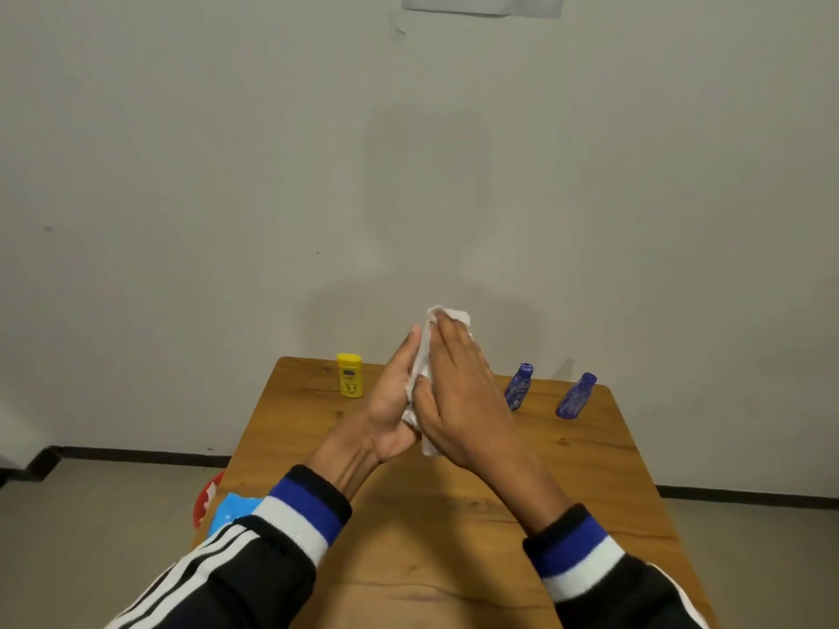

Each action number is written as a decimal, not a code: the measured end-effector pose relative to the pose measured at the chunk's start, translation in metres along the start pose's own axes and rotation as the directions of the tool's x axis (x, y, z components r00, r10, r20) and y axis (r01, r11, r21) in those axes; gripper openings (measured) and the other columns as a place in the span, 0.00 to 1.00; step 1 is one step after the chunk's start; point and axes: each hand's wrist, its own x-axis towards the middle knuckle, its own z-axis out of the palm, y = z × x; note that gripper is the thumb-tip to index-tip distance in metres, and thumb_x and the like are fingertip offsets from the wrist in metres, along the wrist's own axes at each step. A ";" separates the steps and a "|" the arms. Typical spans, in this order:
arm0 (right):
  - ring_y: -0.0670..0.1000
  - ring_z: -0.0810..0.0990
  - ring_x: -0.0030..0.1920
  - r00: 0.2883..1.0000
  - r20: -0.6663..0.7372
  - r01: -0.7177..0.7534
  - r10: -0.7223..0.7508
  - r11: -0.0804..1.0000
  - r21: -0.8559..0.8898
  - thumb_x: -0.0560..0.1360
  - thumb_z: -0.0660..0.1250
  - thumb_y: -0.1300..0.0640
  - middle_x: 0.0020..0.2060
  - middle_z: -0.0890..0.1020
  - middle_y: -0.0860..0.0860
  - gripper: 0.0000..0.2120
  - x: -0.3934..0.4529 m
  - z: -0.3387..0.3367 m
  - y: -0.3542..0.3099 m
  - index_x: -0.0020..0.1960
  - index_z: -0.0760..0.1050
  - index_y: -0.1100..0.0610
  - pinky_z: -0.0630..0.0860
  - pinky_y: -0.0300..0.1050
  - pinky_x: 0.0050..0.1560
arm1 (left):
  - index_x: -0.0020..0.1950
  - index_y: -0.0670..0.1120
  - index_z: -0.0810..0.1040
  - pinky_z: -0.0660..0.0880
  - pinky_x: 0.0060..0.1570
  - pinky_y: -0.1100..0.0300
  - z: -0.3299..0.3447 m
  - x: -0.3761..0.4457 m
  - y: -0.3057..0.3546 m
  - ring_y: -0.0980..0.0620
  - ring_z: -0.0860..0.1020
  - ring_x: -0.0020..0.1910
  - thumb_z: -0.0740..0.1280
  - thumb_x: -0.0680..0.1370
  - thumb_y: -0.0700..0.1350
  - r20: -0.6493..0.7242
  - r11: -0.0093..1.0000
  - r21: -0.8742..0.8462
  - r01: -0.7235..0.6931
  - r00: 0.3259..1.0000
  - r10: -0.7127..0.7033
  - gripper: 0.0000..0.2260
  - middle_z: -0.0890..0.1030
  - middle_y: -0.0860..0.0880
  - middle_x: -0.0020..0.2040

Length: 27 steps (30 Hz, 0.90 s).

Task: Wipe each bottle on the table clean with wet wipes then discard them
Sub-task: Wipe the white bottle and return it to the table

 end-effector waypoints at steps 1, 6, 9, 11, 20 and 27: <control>0.50 0.54 0.78 0.999 -0.009 -0.033 0.034 0.996 0.081 0.80 0.51 0.49 0.79 0.57 0.54 0.30 0.001 0.001 0.004 0.79 0.53 0.58 0.53 0.48 0.78 | 0.67 0.44 0.80 0.77 0.63 0.53 0.001 0.001 0.002 0.46 0.80 0.62 0.57 0.83 0.61 -0.013 1.000 -0.010 0.005 1.000 -0.005 0.26 0.81 0.41 0.63; 0.50 0.84 0.49 0.907 -0.089 -0.249 0.412 0.694 0.676 0.81 0.63 0.54 0.48 0.85 0.48 0.09 -0.005 0.003 0.021 0.56 0.81 0.52 0.82 0.49 0.44 | 0.67 0.38 0.77 0.76 0.61 0.47 -0.005 0.003 0.005 0.39 0.81 0.58 0.57 0.81 0.63 -0.145 0.999 0.013 0.037 0.989 -0.035 0.31 0.81 0.37 0.61; 0.56 0.86 0.48 0.752 0.210 -0.331 0.625 0.082 0.940 0.77 0.71 0.53 0.48 0.87 0.54 0.08 -0.008 -0.011 0.037 0.53 0.83 0.55 0.82 0.47 0.39 | 0.66 0.41 0.79 0.78 0.59 0.46 -0.010 -0.001 0.010 0.40 0.82 0.57 0.61 0.80 0.65 -0.185 0.999 0.015 0.029 0.982 -0.026 0.30 0.83 0.38 0.61; 0.55 0.86 0.48 0.729 0.351 -0.253 0.587 -0.245 0.936 0.75 0.71 0.56 0.51 0.86 0.56 0.14 -0.010 -0.021 0.050 0.60 0.81 0.59 0.82 0.47 0.42 | 0.61 0.43 0.81 0.82 0.42 0.52 -0.015 0.001 0.013 0.45 0.84 0.42 0.65 0.79 0.62 -0.246 0.998 0.070 0.005 0.969 0.012 0.23 0.85 0.42 0.46; 0.53 0.85 0.52 0.790 0.241 -0.170 0.564 -0.176 0.970 0.76 0.69 0.52 0.54 0.85 0.54 0.13 -0.023 -0.044 0.050 0.59 0.82 0.53 0.82 0.46 0.43 | 0.57 0.46 0.70 0.75 0.29 0.60 -0.020 -0.005 0.024 0.51 0.73 0.33 0.75 0.71 0.56 -0.138 0.998 -0.027 -0.058 0.989 0.054 0.24 0.76 0.47 0.40; 0.48 0.81 0.47 0.936 -0.251 -0.005 0.245 0.725 0.689 0.83 0.61 0.55 0.47 0.84 0.44 0.11 -0.013 -0.042 0.015 0.58 0.81 0.45 0.78 0.37 0.40 | 0.64 0.42 0.77 0.72 0.67 0.39 -0.016 -0.007 0.022 0.39 0.80 0.61 0.68 0.75 0.54 0.032 0.964 -0.261 0.039 0.999 -0.032 0.23 0.81 0.40 0.62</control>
